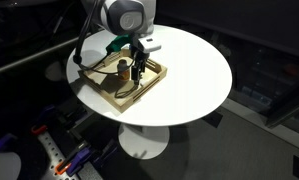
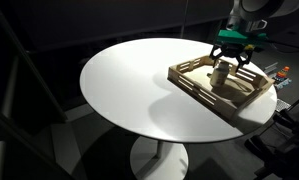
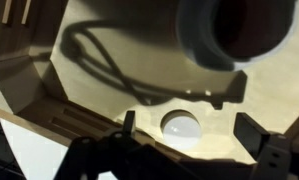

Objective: Put the lid on the bottle

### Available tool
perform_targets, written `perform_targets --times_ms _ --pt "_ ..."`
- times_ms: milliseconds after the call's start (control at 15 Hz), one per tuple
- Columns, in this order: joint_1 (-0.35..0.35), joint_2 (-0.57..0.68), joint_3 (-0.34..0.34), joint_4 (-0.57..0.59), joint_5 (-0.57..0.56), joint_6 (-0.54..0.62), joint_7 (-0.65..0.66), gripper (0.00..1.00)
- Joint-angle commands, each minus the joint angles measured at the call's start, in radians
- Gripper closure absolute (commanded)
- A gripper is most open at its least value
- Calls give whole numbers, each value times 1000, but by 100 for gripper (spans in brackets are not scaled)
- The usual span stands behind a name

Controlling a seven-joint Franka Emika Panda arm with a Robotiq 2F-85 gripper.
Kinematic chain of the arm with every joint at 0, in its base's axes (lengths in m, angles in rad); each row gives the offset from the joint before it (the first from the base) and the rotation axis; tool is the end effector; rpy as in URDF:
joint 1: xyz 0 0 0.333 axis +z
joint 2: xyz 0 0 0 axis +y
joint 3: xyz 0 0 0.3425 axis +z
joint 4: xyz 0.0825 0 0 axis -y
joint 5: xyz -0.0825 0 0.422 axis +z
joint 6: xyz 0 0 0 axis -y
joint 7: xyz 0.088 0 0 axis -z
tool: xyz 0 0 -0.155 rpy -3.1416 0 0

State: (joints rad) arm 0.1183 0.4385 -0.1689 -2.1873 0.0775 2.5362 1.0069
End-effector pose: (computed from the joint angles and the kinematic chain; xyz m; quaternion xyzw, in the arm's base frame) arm 0.5742 -0.0338 0.1230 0.8490 -0.5266 -0.0291 0.0323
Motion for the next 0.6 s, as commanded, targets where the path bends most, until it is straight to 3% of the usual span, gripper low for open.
perform_targets --times_ms 0,533 --pt "11 19 -21 15 -42 26 71 0" --pt "10 44 -25 15 -38 71 149 0"
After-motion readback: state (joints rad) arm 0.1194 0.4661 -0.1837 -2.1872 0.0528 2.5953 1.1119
